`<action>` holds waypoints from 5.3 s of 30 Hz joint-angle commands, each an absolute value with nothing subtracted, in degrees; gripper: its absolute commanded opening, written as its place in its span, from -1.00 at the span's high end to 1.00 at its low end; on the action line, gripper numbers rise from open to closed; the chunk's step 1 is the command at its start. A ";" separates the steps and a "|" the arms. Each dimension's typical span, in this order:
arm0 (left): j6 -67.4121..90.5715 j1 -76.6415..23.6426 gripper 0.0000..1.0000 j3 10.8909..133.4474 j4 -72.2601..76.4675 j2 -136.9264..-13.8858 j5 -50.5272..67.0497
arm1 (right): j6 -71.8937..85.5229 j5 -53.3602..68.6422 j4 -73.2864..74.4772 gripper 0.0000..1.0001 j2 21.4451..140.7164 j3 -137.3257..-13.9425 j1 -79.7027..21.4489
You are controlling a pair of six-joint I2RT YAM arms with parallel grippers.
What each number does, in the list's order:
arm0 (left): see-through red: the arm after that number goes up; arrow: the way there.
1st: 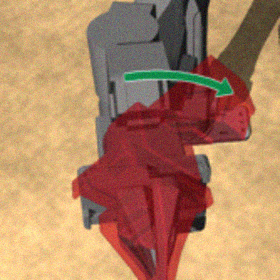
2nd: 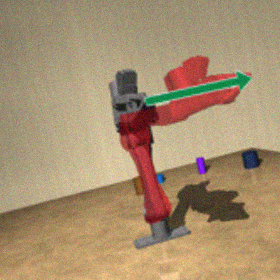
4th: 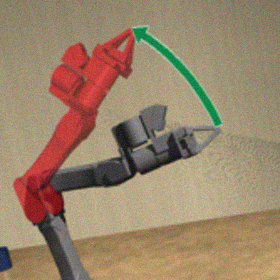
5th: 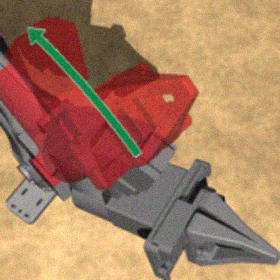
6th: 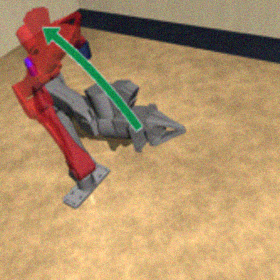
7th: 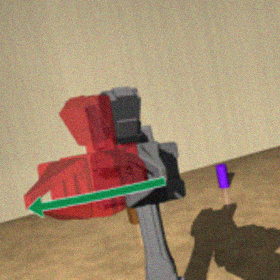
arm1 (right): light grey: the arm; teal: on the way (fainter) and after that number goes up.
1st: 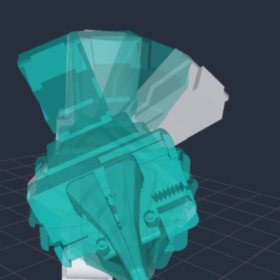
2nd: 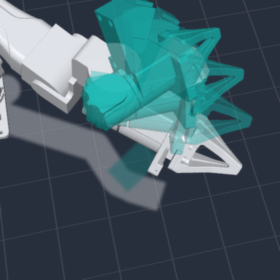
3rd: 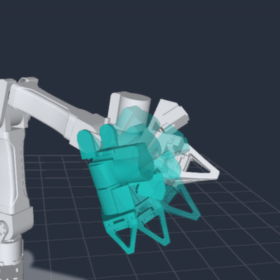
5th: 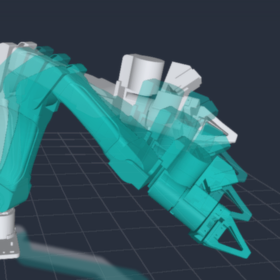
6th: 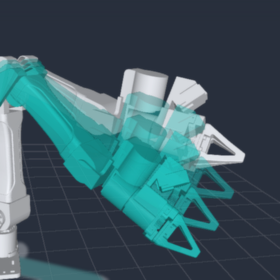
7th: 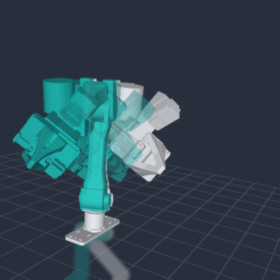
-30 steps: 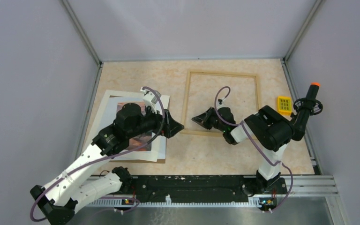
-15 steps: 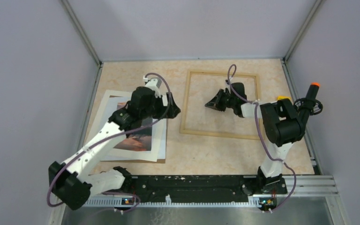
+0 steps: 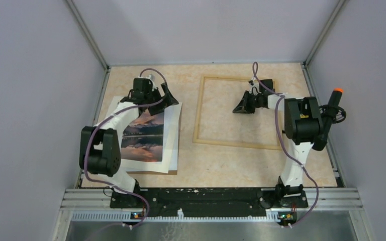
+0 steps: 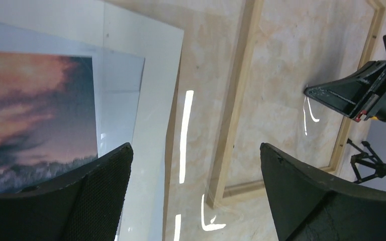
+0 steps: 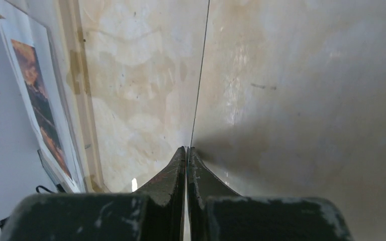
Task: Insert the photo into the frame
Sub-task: Place the photo frame item in the photo frame, then move the photo frame to the center of the board, then pick up the photo frame item from the photo frame.
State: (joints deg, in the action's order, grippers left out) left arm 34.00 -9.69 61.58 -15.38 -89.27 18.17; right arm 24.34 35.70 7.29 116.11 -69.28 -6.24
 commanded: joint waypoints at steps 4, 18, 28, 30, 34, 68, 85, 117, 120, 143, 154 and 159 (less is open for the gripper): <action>33.68 -7.56 -0.97 75.31 -10.81 -105.26 27.64 | 18.80 41.25 9.80 1.00 121.57 -75.31 -2.72; 27.64 -7.21 -0.97 78.58 -11.13 -112.10 24.63 | 12.08 27.50 12.79 1.00 116.04 -73.10 -0.20; 29.31 -7.48 -0.97 76.66 -8.08 -110.92 31.86 | 12.60 25.62 14.63 0.80 117.40 -76.17 2.59; 30.17 -7.47 -0.97 75.90 -7.70 -110.62 32.66 | 12.37 25.18 16.01 0.75 117.82 -77.60 2.62; 32.34 -7.87 -0.97 74.97 -5.03 -111.78 36.59 | 12.26 22.30 17.92 0.68 118.41 -79.06 2.55; 38.99 -7.49 -0.97 72.14 -2.86 -110.84 41.22 | 15.59 -13.58 23.73 -0.35 116.00 -85.26 2.38; 33.63 -5.70 -0.97 74.64 -8.95 -102.91 32.98 | 8.67 -0.61 19.63 0.43 117.20 -79.95 -1.76; 28.94 -5.71 -0.49 72.23 -10.63 -107.10 31.34 | 18.89 18.50 7.97 -0.21 109.34 -74.19 -4.23; 28.97 -5.60 -0.55 71.78 -11.93 -108.06 29.44 | 19.20 19.04 7.60 -0.21 110.37 -74.46 -4.15; 40.13 -2.73 -0.17 66.87 4.63 -116.64 49.87 | 28.20 32.61 -2.90 -0.21 115.58 -71.65 -0.84; 38.98 -0.42 0.47 68.12 4.27 -119.46 51.15 | 27.96 34.14 -5.24 -0.24 114.39 -70.17 -0.77; 40.62 -0.40 0.85 67.25 7.04 -120.22 53.34 | 27.94 34.34 -5.85 -0.27 114.24 -69.61 -0.50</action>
